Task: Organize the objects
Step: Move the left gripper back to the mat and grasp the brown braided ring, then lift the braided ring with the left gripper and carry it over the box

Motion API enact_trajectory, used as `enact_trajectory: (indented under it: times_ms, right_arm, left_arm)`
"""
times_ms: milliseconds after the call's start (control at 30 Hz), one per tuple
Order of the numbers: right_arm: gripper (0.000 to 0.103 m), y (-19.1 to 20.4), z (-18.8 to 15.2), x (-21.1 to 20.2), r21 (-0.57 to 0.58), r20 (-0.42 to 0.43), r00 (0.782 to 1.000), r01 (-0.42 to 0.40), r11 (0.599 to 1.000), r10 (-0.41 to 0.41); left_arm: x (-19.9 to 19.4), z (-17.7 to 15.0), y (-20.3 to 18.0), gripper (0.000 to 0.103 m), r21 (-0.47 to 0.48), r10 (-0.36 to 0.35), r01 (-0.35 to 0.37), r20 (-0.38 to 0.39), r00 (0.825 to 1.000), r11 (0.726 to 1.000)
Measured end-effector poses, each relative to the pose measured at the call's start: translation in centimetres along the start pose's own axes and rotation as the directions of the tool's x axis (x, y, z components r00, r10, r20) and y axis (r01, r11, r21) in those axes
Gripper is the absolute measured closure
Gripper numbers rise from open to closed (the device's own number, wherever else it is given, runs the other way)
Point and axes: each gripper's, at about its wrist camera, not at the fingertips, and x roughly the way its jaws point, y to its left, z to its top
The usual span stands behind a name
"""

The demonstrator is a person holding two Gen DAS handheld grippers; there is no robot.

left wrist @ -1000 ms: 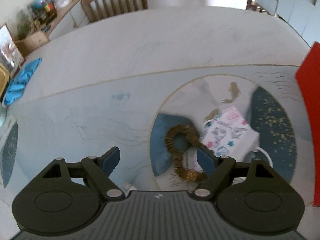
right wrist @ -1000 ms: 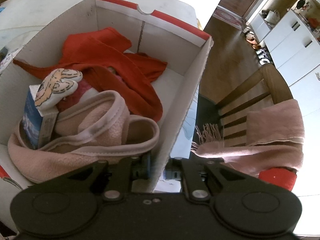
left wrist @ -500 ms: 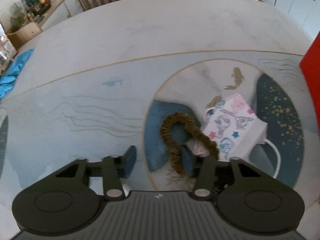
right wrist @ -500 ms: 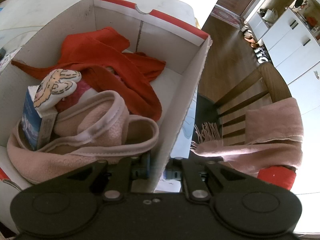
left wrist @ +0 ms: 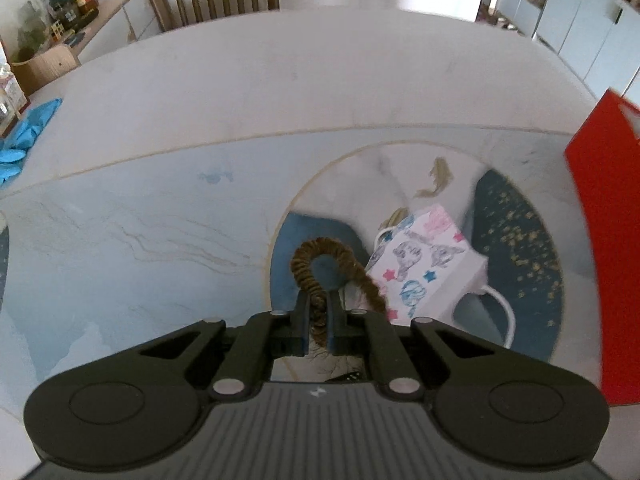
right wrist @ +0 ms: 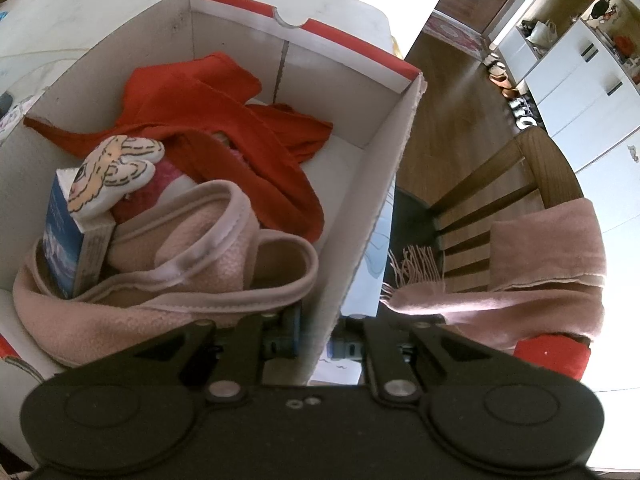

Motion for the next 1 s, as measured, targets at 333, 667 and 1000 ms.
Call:
enact_trajectory:
  times_ms: [333, 667, 1000]
  right_arm:
    - [0.093, 0.1, 0.1, 0.1, -0.008, 0.002, 1.000, -0.004, 1.000, 0.004]
    - [0.093, 0.0, 0.0, 0.1, -0.010, 0.005, 1.000, -0.010, 1.000, 0.010]
    - [0.093, 0.0, 0.1, 0.2, -0.016, 0.008, 1.000, -0.020, 1.000, 0.020]
  left_arm:
    - [-6.4, 0.8, -2.4, 0.097, 0.076, -0.089, 0.082, 0.087, 0.992, 0.994]
    - [-11.3, 2.3, -8.4, 0.097, 0.193, -0.234, 0.203, 0.156, 0.960, 0.960]
    - [-14.0, 3.2, -17.2, 0.097, 0.388, -0.389, 0.309, 0.148, 0.909, 0.869]
